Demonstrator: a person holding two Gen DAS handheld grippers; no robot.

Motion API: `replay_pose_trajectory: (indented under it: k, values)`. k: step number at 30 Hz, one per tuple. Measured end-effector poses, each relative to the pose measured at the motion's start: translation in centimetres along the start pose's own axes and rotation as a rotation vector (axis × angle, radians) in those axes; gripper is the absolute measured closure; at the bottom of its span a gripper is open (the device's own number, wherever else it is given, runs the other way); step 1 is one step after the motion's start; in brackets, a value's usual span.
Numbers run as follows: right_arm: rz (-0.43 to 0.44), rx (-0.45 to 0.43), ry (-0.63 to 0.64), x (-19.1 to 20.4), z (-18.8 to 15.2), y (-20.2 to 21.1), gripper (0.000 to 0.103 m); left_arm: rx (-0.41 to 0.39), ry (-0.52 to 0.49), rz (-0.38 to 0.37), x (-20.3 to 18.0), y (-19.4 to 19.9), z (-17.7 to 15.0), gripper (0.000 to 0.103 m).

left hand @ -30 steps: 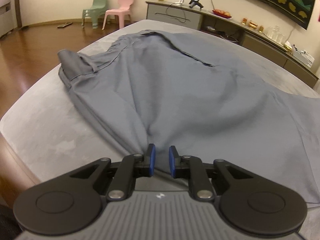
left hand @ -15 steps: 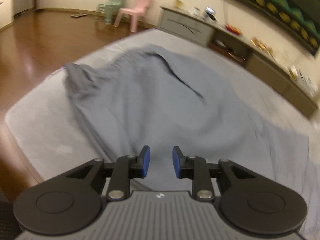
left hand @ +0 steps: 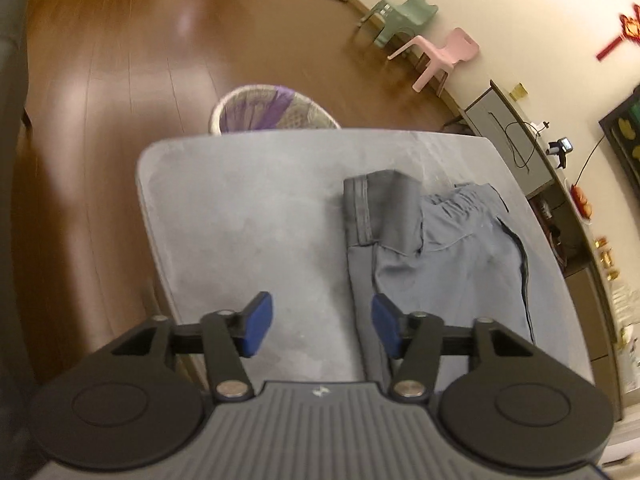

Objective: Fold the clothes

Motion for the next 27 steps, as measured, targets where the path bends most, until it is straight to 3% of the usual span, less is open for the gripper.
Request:
replay_pose_trajectory:
  k: [3,6,8,9,10,12,13,17,20,27]
  values:
    - [-0.014,0.003,0.013,0.8,-0.3,-0.5,0.028,-0.006,-0.006,-0.058,-1.8,-0.7,-0.4,0.033]
    - [-0.021,0.006,0.036,1.7,-0.7,-1.0,0.028,-0.006,-0.040,-0.128,-4.3,-1.1,-1.1,0.035]
    - [-0.037,0.006,0.086,2.4,-1.0,-1.5,0.036,-0.002,-0.058,-0.164,-5.6,-1.4,-1.8,0.060]
    - [-0.038,-0.002,0.094,2.4,-0.9,-1.6,0.055,0.008,-0.054,-0.177,-5.8,-1.9,-2.0,0.094]
    - [-0.036,-0.011,0.097,2.4,-0.7,-1.7,0.072,0.017,-0.050,-0.190,-6.1,-2.4,-2.3,0.097]
    - [-0.032,-0.031,0.103,2.5,-0.3,-1.8,0.093,0.024,-0.003,-0.243,-6.0,-2.6,-2.3,0.099]
    - [-0.030,-0.040,0.106,2.5,-0.1,-1.9,0.097,0.018,0.022,-0.275,-5.8,-2.1,-2.0,0.099]
    - [0.000,-0.120,0.141,4.1,1.6,0.3,0.102,-0.011,0.112,-0.400,-4.8,0.3,-0.9,0.100]
    - [0.033,-0.181,0.211,7.0,3.1,3.5,0.103,-0.073,0.116,-0.484,-4.9,4.0,-0.2,0.100]
    - [0.105,-0.310,0.337,13.8,7.0,11.6,0.103,-0.310,0.122,-0.745,-8.2,19.8,4.7,0.100]
Point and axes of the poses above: each gripper's, at about its wrist camera, not at the fingertips, and y roughly against the way its jaws point, x to its left, z to its top, the point moved 10 cm from there along -y, roughly the way its jaws point, and after that the axes turned 15 degrees about z, right-handed, at the moved point
